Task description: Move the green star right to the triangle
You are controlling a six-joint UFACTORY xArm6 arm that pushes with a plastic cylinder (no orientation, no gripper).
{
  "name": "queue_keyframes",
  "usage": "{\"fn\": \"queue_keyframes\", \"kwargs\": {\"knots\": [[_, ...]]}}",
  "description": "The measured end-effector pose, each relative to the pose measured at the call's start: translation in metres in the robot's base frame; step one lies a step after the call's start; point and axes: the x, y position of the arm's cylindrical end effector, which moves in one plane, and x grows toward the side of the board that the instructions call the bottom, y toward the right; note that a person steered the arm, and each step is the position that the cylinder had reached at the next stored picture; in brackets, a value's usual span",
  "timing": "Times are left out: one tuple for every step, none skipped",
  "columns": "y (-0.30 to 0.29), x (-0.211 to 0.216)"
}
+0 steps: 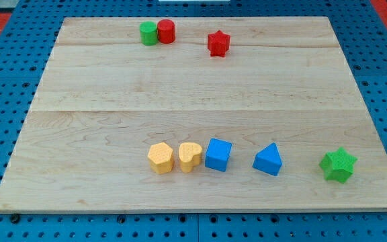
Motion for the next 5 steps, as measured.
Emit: {"fn": "queue_keyframes", "kwargs": {"knots": [[-0.016,0.068],[-0.047,0.07],[-0.079,0.068],[-0.097,0.047],[-0.104,0.027]]}}
